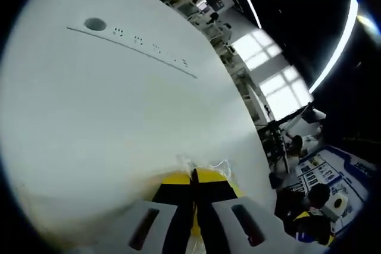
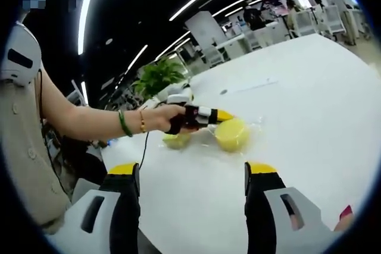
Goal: Compare the silicone blocks by pressing each to a similar depth, holding the contact briefly, and releasing to observe deformation and rebound differences across the visible hardness samples.
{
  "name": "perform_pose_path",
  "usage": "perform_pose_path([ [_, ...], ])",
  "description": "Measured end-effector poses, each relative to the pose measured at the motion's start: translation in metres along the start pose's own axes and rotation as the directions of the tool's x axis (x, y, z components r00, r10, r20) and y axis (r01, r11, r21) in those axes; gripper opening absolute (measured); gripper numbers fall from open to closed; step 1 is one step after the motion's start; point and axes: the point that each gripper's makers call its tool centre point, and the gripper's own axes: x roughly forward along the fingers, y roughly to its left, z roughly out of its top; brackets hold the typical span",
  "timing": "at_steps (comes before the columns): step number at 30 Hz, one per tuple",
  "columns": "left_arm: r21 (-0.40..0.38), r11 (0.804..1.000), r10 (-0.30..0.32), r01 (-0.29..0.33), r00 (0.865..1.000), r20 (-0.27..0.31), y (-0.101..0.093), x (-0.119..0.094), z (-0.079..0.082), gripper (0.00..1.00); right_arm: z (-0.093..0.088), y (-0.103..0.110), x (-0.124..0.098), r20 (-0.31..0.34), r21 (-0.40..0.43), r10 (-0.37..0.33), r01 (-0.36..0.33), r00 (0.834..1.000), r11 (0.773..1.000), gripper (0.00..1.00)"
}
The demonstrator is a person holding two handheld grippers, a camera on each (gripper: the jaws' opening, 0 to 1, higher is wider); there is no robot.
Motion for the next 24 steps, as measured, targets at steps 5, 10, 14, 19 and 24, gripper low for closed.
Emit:
perform_pose_path([
  [5, 0.012, 1.0, -0.026, 0.026, 0.999, 0.022, -0.012, -0.009, 0.001, 0.0, 0.002, 0.004, -0.003, 0.006, -0.009, 0.003, -0.003, 1.0, 1.0, 0.66],
  [10, -0.007, 0.999, -0.039, 0.039, 0.999, 0.034, -0.023, -0.023, -0.001, 0.0, 0.006, 0.008, -0.007, 0.014, -0.02, 0.001, -0.001, 1.0, 1.0, 0.66],
  [14, 0.02, 0.999, -0.042, 0.041, 0.998, 0.049, -0.031, -0.039, -0.003, 0.0, 0.008, 0.013, -0.008, 0.017, -0.033, 0.005, -0.005, 1.0, 0.999, 0.66],
  [19, 0.034, 0.998, -0.048, 0.046, 0.996, 0.073, -0.038, -0.057, -0.006, 0.0, 0.012, 0.021, -0.009, 0.019, -0.052, 0.016, -0.015, 1.0, 0.999, 0.66],
  [24, 0.051, 0.997, -0.07, 0.065, 0.993, 0.092, -0.05, -0.075, -0.011, 0.0, 0.014, 0.031, -0.013, 0.02, -0.077, 0.027, -0.025, 0.999, 0.997, 0.66],
])
